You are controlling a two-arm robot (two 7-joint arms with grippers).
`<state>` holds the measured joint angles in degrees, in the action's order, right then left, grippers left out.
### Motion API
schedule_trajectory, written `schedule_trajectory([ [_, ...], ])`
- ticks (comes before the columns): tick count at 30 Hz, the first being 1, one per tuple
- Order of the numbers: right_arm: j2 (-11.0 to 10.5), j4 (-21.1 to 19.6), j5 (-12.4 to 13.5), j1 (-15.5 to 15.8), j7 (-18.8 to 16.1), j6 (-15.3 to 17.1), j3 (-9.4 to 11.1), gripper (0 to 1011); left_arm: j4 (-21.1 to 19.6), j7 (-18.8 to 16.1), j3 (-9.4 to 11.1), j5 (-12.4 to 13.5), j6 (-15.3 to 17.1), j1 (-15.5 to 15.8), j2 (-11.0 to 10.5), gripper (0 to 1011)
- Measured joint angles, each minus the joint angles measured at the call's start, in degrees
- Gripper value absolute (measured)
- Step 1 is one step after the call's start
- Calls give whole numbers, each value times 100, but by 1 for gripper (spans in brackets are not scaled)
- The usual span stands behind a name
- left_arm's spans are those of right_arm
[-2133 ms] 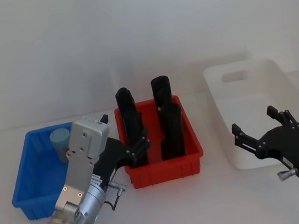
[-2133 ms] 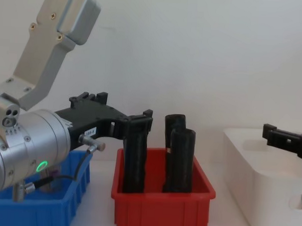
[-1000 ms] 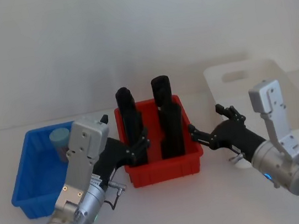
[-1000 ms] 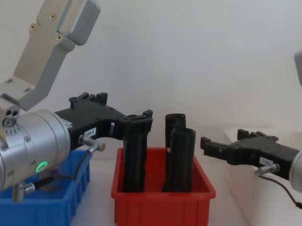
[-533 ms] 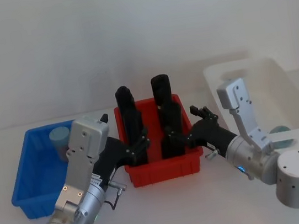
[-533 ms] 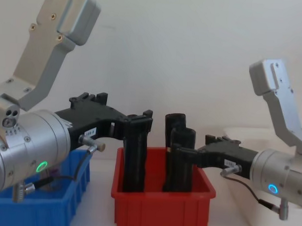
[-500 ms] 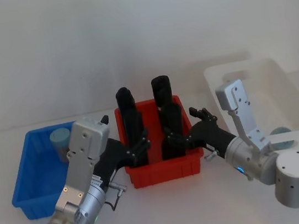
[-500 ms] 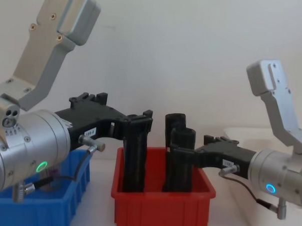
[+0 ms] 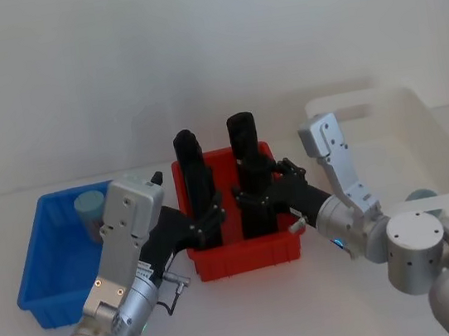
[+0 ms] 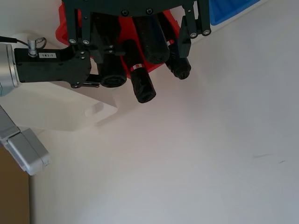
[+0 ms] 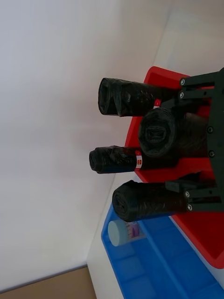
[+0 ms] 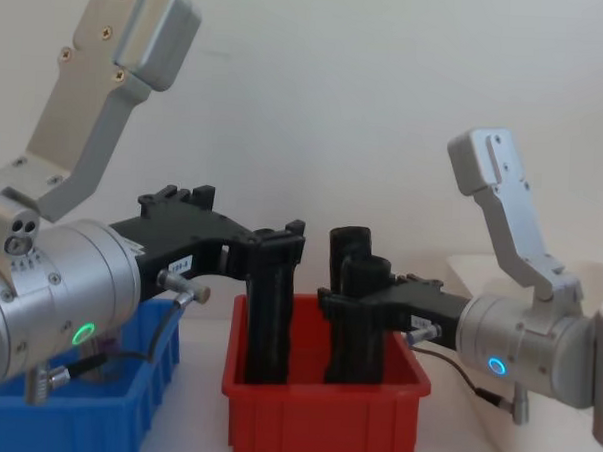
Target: Pick the cotton swabs from the blue box and place them into the white box.
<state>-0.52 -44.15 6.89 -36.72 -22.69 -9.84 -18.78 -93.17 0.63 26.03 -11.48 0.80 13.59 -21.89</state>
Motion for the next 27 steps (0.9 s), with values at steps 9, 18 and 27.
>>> schedule_trajectory([
  [9, 133, 575, -22, -318, 4, -178, -14, 707, 0, 0, 0, 0, 0, 0, 0, 1004],
  [18, 189, 780, -16, -444, 10, -260, -15, 454, 0, -1, 0, 0, 0, 0, 0, 1004],
  [27, 87, 115, 122, -202, 31, -196, 47, 391, 0, 0, 0, 0, 0, 0, 0, 1004],
])
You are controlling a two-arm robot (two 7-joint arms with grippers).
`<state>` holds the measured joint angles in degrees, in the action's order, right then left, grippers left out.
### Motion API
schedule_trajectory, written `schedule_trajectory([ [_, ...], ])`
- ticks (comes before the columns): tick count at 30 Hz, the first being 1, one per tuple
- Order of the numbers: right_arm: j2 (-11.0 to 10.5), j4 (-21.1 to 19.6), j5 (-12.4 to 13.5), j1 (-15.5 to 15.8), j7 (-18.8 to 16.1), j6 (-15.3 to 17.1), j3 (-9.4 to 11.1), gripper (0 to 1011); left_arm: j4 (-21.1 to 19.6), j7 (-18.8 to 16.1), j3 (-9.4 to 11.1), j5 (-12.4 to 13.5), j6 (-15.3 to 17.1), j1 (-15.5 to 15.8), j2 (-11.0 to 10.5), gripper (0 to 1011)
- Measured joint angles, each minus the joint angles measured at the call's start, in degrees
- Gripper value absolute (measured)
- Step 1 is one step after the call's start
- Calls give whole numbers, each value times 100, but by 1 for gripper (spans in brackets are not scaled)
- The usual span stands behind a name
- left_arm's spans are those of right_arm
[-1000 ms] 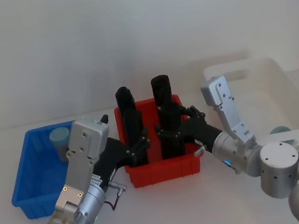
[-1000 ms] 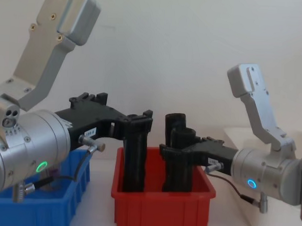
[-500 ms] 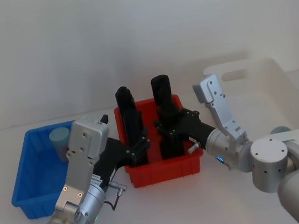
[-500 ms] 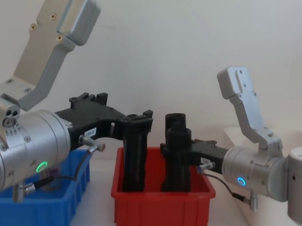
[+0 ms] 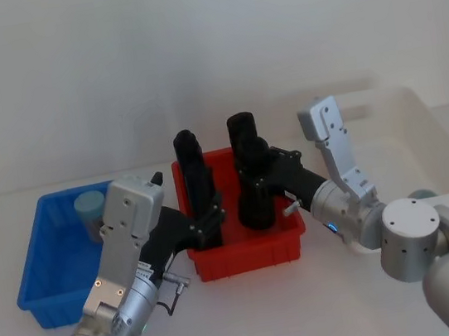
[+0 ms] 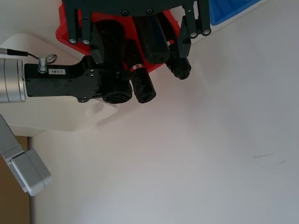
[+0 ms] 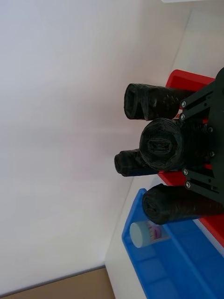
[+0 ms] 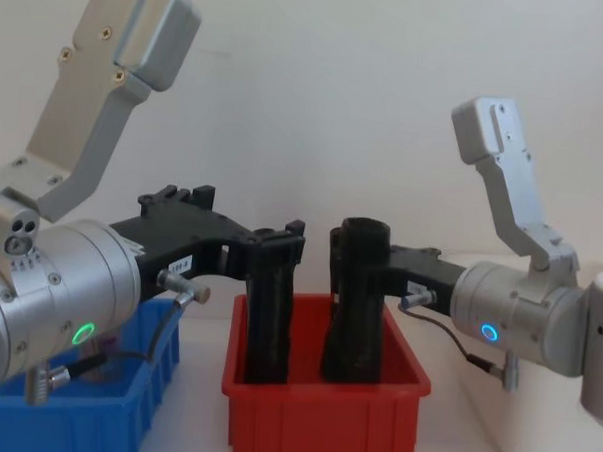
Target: Pick the cotton swabs from the blue box and place them into the white box.
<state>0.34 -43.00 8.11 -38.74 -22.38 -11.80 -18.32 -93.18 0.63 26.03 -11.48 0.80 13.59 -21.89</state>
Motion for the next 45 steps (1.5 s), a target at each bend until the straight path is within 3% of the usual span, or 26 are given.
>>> schedule_trajectory([
  [15, -313, -1742, 186, 615, 213, 127, 166, 340, 0, 0, 0, 0, 0, 0, 0, 1004],
  [25, -569, -2770, 100, 1000, 686, 468, 316, 340, 0, 0, 0, 0, 0, 0, 0, 1004],
  [35, -873, -3494, 32, 1332, 1162, 963, 544, 340, 0, 0, 0, 0, 0, 0, 0, 1004],
  [45, -1109, -3875, 21, 1575, 1419, 1333, 732, 340, 0, 0, 0, 0, 0, 0, 0, 1004],
])
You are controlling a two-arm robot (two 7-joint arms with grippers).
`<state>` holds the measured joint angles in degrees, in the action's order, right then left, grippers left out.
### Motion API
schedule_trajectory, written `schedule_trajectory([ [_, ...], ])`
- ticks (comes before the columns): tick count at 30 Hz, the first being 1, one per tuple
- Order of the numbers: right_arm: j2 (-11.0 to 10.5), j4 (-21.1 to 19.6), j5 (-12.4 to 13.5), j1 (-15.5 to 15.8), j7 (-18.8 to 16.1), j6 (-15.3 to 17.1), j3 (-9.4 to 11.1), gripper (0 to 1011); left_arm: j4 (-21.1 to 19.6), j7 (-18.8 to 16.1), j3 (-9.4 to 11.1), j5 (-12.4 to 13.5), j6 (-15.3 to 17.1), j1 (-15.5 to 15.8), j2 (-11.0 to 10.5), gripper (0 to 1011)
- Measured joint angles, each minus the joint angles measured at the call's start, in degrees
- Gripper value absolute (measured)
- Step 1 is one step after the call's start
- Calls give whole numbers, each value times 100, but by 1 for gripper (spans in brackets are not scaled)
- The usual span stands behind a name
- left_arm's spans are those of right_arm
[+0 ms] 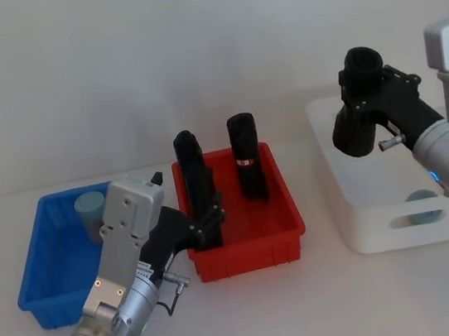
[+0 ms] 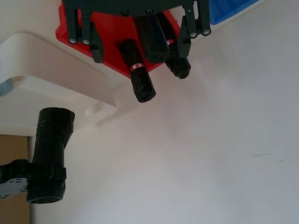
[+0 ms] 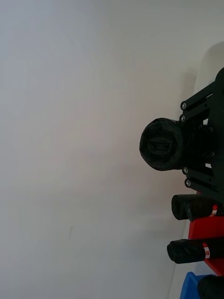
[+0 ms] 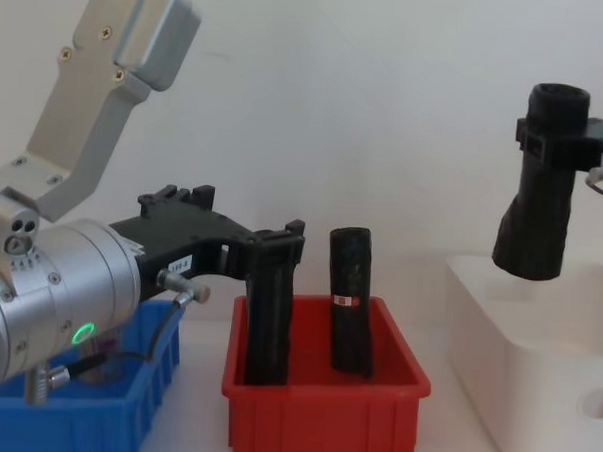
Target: Pick the cotton swabs from the blue box and place them into the white box.
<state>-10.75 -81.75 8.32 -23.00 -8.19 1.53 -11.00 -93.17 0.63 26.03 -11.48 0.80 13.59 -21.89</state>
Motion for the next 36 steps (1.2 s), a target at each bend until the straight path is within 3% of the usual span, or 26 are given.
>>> schedule_trajectory([
  [6, -73, -78, 23, 74, 27, 94, 59, 386, 0, 0, 0, 0, 0, 0, 0, 1004],
  [16, -134, -109, 71, 133, -9, 140, 111, 682, 0, 0, 0, 0, 0, 0, 0, 1004],
  [19, -146, -113, 85, 147, -25, 142, 119, 814, 0, -1, 0, 0, 0, 0, 0, 1004],
  [26, -159, -117, 98, 161, -43, 147, 132, 994, 0, 0, 0, 0, 0, 0, 0, 1004],
  [36, -168, -123, 107, 171, -56, 150, 139, 1002, 0, 0, 0, 0, 0, 0, 0, 1004],
])
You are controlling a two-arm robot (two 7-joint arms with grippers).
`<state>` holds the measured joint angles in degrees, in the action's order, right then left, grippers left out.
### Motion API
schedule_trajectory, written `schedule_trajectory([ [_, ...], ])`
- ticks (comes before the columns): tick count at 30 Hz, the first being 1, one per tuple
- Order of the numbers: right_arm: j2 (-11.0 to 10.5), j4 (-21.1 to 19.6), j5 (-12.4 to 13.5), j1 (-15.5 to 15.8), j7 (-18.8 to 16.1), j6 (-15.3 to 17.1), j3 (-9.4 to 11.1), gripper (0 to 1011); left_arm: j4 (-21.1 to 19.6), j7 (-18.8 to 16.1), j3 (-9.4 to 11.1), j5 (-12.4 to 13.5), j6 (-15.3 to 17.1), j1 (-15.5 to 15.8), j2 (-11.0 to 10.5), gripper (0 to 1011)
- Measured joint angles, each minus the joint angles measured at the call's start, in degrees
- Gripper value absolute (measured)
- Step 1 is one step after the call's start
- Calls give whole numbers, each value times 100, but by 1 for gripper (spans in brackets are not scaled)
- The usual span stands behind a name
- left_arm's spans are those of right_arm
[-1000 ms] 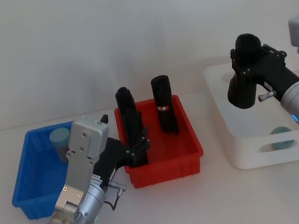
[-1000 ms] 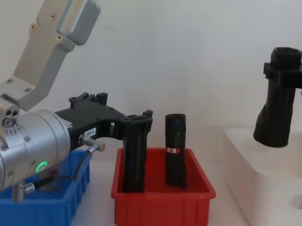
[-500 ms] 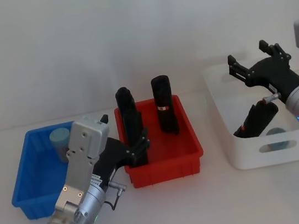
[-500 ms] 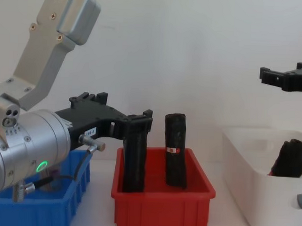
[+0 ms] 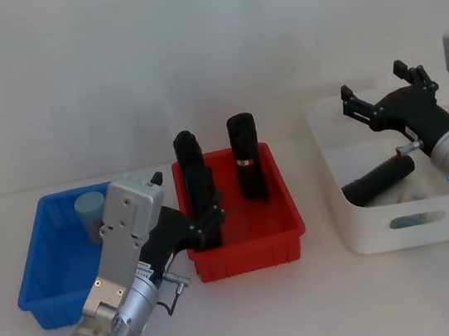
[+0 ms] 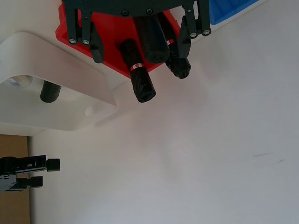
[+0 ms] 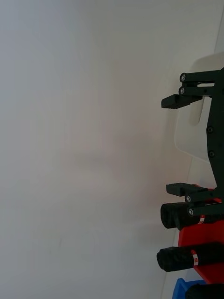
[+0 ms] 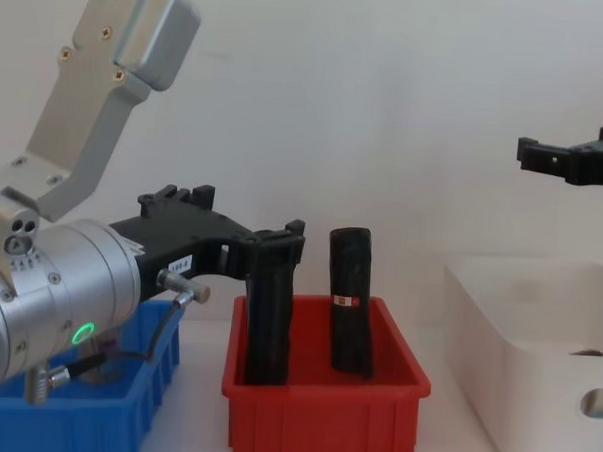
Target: Pick the cotton swabs from the blue box and place them into the white box.
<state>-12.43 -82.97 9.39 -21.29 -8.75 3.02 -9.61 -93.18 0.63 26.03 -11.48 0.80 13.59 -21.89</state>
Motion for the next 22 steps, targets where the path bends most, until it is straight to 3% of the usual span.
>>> schedule_trajectory([
  [22, -8, -2, 9, 8, -9, -1, 7, 1002, 0, 0, 0, 0, 0, 0, 0, 1004],
])
